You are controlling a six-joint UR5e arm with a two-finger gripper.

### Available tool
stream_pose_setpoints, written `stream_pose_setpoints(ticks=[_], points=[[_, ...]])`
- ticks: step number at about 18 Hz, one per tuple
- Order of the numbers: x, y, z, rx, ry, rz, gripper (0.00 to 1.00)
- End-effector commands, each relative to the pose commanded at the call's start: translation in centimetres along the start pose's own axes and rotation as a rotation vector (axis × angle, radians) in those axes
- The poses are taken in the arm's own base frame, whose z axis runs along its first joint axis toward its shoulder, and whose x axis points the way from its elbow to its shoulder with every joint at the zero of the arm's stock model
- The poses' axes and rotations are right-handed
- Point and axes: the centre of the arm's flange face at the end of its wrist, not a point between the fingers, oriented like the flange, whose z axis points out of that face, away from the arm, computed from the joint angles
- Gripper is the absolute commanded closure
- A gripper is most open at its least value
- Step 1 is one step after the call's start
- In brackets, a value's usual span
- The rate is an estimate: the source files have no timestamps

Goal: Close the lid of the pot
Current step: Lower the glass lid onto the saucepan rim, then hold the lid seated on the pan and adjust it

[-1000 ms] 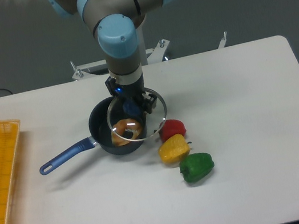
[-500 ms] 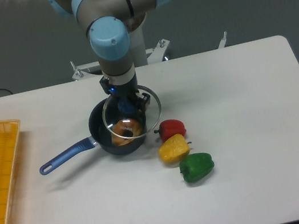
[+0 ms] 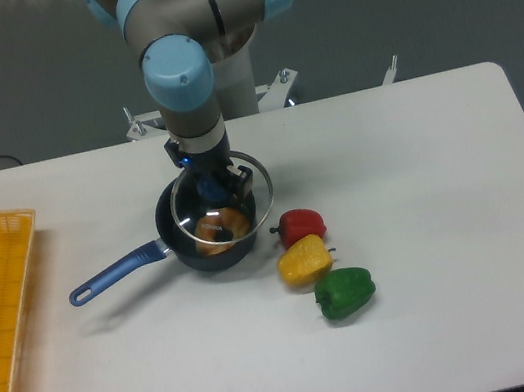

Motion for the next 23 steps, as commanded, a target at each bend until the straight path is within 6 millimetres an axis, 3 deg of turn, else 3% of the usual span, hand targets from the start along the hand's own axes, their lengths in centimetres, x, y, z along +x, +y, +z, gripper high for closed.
stream_pose_setpoints(ticks=[8,23], points=[[0.7,-1.0,1.0,-0.005,0.011,0.003,0.40],[1.2,-1.1,1.8,0.013,-0.007,-0.004,0.39]])
